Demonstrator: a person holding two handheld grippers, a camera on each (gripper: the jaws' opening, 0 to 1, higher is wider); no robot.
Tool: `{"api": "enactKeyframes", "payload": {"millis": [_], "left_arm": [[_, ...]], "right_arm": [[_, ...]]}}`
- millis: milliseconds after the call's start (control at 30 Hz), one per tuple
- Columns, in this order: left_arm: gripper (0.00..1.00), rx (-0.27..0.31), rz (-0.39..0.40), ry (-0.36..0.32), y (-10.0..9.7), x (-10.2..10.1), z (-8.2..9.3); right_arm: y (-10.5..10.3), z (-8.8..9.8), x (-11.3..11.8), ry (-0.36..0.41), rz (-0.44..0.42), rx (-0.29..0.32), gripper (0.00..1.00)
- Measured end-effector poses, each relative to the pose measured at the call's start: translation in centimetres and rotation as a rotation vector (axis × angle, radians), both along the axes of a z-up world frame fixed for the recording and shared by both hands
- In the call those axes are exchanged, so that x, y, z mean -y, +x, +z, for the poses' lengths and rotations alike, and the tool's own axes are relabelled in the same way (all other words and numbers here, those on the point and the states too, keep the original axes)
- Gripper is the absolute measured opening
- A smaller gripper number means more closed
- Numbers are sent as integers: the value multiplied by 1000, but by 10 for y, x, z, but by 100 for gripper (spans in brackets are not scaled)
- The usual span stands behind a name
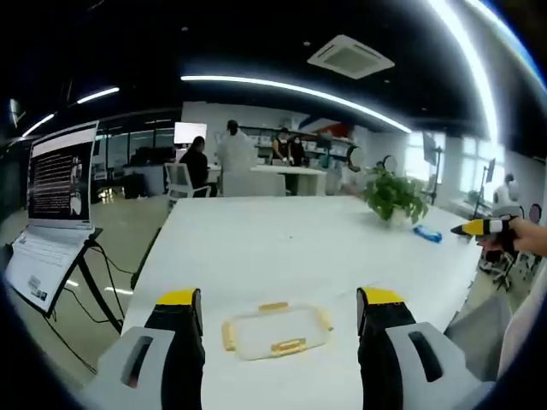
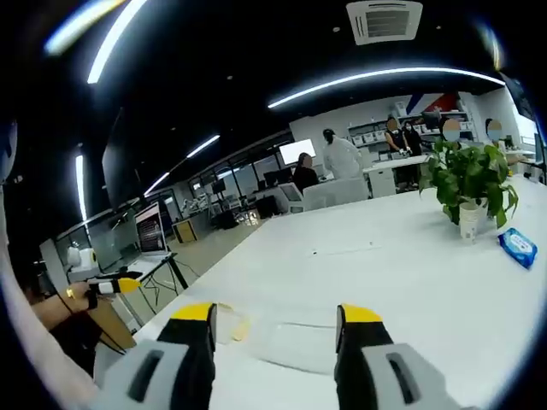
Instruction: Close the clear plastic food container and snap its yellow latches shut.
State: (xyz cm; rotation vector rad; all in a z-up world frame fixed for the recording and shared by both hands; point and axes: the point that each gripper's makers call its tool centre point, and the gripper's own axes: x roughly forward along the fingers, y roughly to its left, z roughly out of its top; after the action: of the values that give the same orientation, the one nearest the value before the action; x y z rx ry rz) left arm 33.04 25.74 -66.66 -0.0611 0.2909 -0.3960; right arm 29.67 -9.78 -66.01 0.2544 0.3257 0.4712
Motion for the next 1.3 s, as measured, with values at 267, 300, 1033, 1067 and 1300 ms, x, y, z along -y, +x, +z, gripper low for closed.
{"api": "enactKeyframes", "payload": {"millis": [267,300,1033,1067,1300], "left_arm": [[77,-2,-6,5,-2,1,-2],[78,0,1,5,-2,0,-2],[84,-43,49,53,-9,-15,-13],[84,-54,48,59,-10,-15,-16],[82,-72,46,62,-13,-15,-20]], "right_arm": [[4,1,-5,6,8,4,55],[4,2,-6,2,12,5,56],[-1,-18,-2,-33,16,-49,59],[-1,-18,-2,-34,17,-49,59],[1,-20,-1,-40,20,-56,59]]}}
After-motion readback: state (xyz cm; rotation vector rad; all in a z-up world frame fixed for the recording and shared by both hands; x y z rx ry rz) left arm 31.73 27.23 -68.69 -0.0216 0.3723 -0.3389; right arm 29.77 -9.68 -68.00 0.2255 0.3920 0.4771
